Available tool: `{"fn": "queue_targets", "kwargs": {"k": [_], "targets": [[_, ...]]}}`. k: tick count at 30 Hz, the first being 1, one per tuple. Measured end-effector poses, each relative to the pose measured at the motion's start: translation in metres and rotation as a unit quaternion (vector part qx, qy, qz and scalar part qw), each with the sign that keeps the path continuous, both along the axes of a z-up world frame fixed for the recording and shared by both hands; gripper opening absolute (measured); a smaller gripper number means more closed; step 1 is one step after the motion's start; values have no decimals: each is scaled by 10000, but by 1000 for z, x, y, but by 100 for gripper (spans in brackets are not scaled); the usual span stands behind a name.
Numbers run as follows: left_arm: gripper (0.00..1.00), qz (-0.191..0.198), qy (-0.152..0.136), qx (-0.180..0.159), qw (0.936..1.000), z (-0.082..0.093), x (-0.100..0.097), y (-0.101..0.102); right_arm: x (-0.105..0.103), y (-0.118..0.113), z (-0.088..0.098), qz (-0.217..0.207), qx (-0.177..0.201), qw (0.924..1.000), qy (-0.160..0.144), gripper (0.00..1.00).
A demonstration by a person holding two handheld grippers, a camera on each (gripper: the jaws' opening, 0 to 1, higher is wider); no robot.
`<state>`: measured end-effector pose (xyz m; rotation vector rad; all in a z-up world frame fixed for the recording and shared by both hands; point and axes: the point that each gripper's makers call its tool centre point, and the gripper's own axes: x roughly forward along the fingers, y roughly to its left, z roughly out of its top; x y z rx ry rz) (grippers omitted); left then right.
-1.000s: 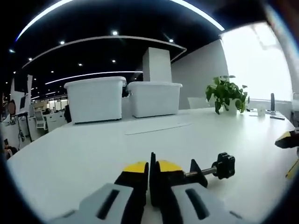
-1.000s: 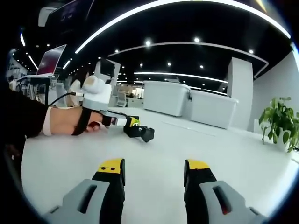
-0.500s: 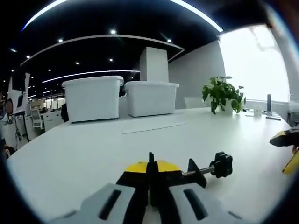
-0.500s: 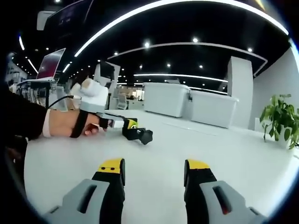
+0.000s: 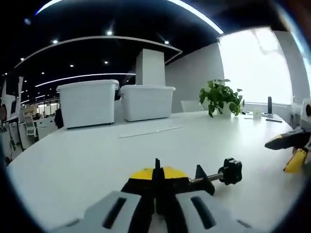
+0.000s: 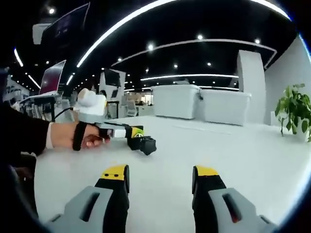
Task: Clamp the fixed fixture on the desktop, loosen the retaining clip, secure it to the edge of the desk, and tighten the retaining clip.
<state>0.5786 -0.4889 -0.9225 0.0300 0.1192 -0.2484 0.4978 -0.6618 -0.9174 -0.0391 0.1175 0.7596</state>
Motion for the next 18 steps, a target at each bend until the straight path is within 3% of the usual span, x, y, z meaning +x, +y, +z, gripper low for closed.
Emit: {"fn": "queue_targets", "kwargs": {"k": [4,7,9,10,13,18], "targets": [[4,-181,-11,33,9998,0,-11,-6,4,10,0,67,122,9997,184,49],[4,-258,-11,13,9997,1,-15,-8,2,31,3,274,620,9962,548,51],[4,-372,-65,108,9992,1,-16,-11,2,48,8,425,1302,9847,1074,51],[4,-373,-78,133,9992,1,-17,-11,4,55,7,508,1378,9824,1158,51],[4,-457,-95,138,9988,1,-17,-13,23,61,-5,364,943,9885,1125,50],[4,-507,-104,106,9986,1,-21,-16,36,74,-8,451,1050,9845,1329,46]]}}
